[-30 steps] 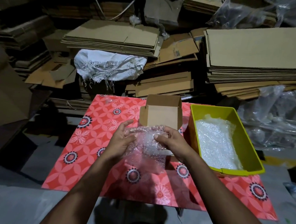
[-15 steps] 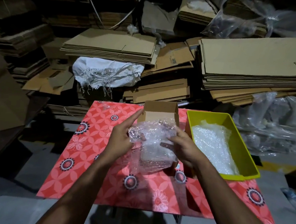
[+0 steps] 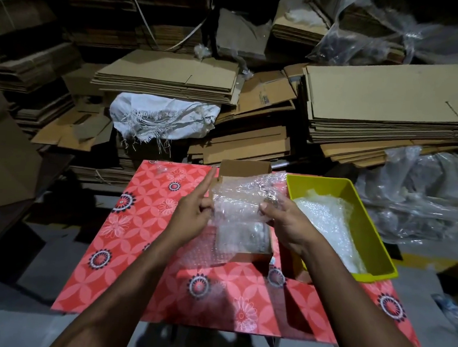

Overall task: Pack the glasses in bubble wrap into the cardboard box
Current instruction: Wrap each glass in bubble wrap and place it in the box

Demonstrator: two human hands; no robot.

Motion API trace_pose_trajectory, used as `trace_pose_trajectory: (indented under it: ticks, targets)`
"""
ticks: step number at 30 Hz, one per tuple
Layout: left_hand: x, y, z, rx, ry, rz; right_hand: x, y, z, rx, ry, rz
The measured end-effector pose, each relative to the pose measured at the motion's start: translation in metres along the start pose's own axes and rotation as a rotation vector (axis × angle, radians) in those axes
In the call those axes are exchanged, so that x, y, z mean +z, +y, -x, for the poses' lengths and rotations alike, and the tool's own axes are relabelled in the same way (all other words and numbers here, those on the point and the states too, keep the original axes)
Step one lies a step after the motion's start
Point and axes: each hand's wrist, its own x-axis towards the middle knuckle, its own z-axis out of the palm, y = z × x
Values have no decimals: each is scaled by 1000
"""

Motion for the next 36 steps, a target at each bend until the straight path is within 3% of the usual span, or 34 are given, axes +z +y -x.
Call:
trace_pose_trajectory:
  ticks: [3, 5, 8, 10, 12, 14, 19, 25, 27, 29, 32, 36]
  targets:
    - [-3, 4, -8, -205, 68, 331, -5, -2, 3, -26, -80, 87]
    - [-5, 1, -15, -296, 147, 523, -12, -1, 6, -81, -204, 340]
    - [-7, 6, -22, -320, 190, 601, -29, 7, 11, -69, -411, 560]
    - [-8, 12, -28, -301, 189, 547, -27, 11, 13, -66, -293, 458]
    - [-10, 13, -32, -320, 174, 512, -25, 13, 11, -30, -44, 118]
    - [-12, 12, -35, -313, 140, 518, -26, 17, 0, 4, 59, -101]
    - [-10, 9, -45, -295, 158, 571, -15, 26, -16, 166, -27, 128]
    - [-10, 7, -50, -399, 254, 753, 3, 19, -9, 45, 22, 238]
    - [-9, 2, -50, -449, 289, 826, 6, 16, -12, 26, 108, 225]
    - [-9, 0, -43, -499, 207, 898, 6, 12, -15, 24, 160, 171]
    - [-2, -2, -24, -603, -11, 786, 4, 10, -20, 23, 199, 204]
    - [13, 3, -4, -604, -202, 690, 1, 6, -17, 1, 186, 187]
